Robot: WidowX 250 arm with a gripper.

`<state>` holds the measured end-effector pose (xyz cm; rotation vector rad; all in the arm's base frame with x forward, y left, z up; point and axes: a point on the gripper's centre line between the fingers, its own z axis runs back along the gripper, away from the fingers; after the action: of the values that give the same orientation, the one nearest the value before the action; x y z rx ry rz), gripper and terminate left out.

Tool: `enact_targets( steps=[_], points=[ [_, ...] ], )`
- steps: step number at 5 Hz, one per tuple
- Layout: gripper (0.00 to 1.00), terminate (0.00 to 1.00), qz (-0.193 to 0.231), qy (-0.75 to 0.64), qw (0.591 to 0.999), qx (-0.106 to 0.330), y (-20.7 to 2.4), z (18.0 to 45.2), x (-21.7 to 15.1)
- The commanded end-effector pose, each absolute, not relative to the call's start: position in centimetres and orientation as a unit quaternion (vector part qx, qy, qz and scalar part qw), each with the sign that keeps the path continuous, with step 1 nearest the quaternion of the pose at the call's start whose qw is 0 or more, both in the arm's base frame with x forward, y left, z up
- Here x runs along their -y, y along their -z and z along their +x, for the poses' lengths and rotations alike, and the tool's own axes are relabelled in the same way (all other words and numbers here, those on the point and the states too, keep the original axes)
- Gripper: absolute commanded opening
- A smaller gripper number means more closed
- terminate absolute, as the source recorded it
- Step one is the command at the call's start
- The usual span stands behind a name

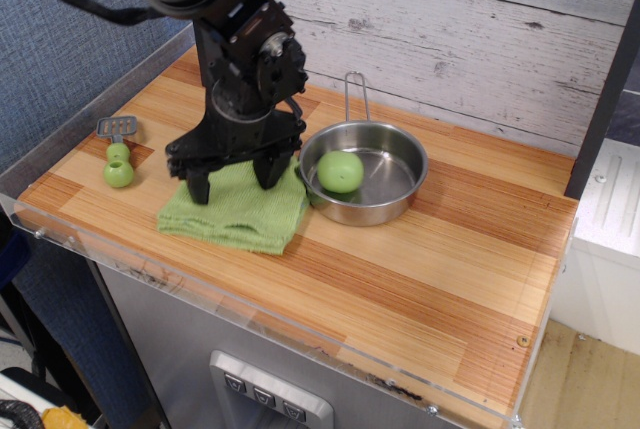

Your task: Place the cloth in between the pot and the spatula.

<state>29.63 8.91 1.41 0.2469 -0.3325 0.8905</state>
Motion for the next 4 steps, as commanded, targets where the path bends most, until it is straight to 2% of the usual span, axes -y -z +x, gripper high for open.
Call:
enact_targets(
  steps=[1,3,4],
  points=[
    [1.00,0.00,0.117,-0.458,0.869,0.149,-0.6,31.7,-11.3],
    [1.00,0.00,0.104,-0.482,0.853,0.169,-2.8,33.9,-14.3],
    [1.00,0.00,0.101,-0.488,0.850,0.171,-3.2,33.6,-14.6]
  ],
)
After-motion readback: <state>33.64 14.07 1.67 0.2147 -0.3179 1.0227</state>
